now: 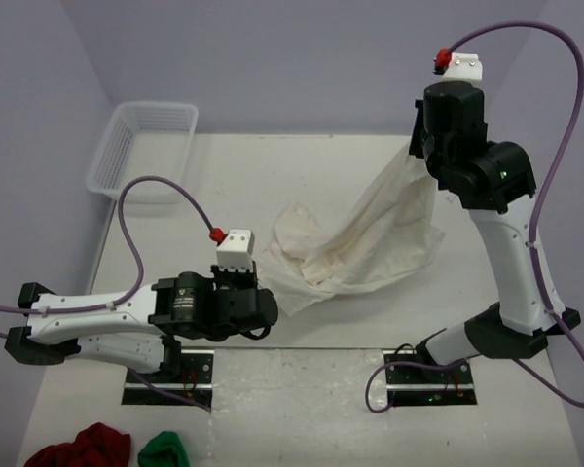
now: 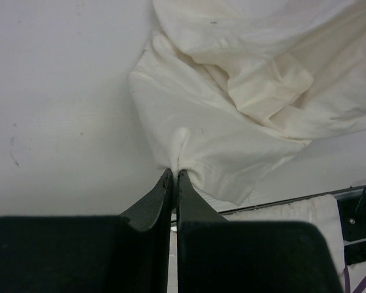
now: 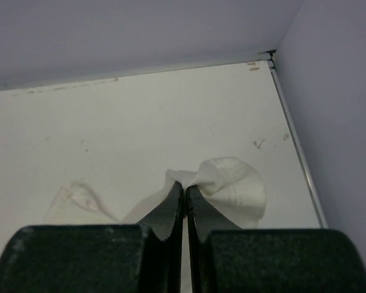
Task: Fold and stack the t-shirts
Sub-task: Flatten out the tshirt
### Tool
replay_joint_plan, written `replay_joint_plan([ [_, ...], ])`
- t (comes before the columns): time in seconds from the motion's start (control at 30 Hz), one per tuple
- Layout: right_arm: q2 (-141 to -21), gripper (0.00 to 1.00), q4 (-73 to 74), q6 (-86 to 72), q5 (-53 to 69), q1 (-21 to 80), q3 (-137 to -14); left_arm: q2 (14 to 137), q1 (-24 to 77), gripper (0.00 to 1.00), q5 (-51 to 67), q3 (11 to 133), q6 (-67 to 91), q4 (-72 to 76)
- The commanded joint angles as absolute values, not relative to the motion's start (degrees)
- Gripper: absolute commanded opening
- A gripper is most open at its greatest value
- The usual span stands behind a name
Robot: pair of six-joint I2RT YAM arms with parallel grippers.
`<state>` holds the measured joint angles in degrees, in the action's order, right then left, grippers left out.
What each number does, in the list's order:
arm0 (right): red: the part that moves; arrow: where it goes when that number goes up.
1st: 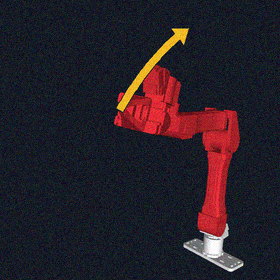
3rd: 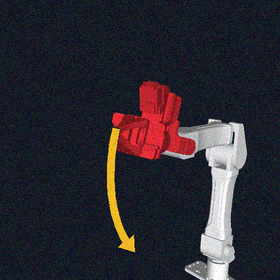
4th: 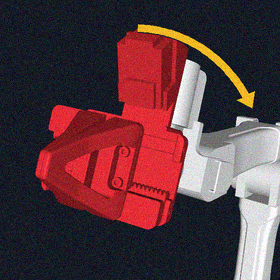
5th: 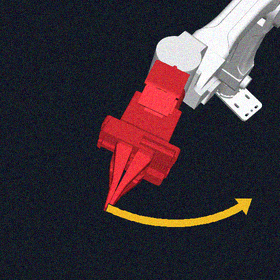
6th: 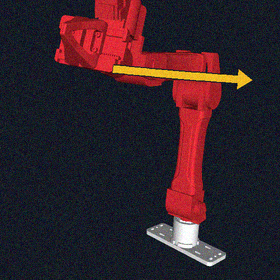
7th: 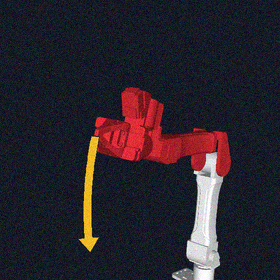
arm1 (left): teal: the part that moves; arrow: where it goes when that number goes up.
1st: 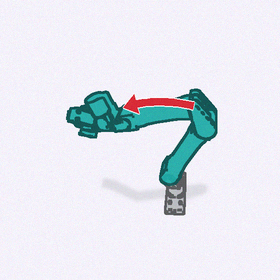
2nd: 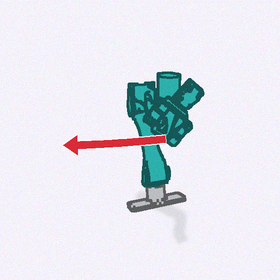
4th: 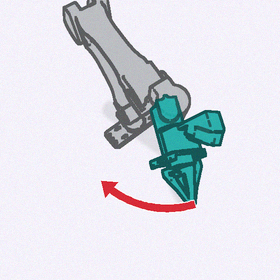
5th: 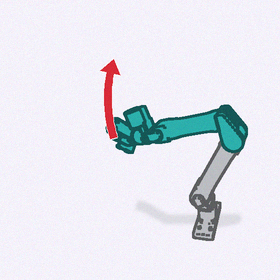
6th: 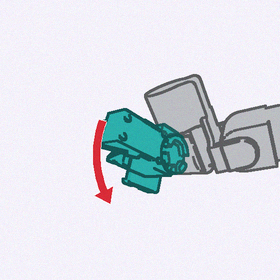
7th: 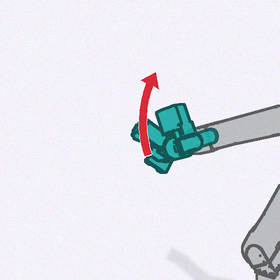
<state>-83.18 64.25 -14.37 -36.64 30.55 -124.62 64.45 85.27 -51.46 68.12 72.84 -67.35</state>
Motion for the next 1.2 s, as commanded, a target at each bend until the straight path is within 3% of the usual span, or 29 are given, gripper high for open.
replay_joint_plan([
  [0.0,-86.0,0.0,65.9,-16.3,-40.8,26.5,-125.4,61.3,84.7,0.0,-58.4,69.9,79.2,-75.5],
  [0.13,-84.3,0.0,65.3,-17.8,-36.9,18.9,-121.7,63.2,80.3,0.0,-59.8,74.2,71.6,-75.5],
  [0.27,-81.7,0.0,63.5,-17.1,-33.0,14.8,-121.0,65.5,74.9,0.0,-63.3,86.1,62.6,-75.5],
  [0.43,-82.2,0.0,66.2,-16.7,-30.7,14.7,-126.6,67.8,72.7,0.0,-69.2,99.5,52.3,-75.5],
  [0.77,-74.4,0.0,65.7,-17.7,-38.0,19.5,-124.4,62.3,72.1,0.0,-75.1,106.9,45.4,-75.5],
  [0.9,-69.3,0.0,65.6,-17.8,-42.8,24.2,-124.2,58.1,72.1,0.0,-71.5,108.6,31.5,-61.1],
  [1.0,-63.1,0.0,61.5,-17.2,-41.7,27.6,-120.5,52.6,72.1,0.0,-69.7,102.9,20.7,-48.6],
  [1.1,-68.9,0.0,62.6,-14.7,-42.3,27.2,-123.0,52.9,72.1,0.0,-78.0,101.2,11.7,-38.2],
  [1.17,-83.8,0.0,68.5,-15.6,-36.6,22.7,-132.2,63.0,72.0,0.0,-83.9,102.7,7.8,-37.1],
])
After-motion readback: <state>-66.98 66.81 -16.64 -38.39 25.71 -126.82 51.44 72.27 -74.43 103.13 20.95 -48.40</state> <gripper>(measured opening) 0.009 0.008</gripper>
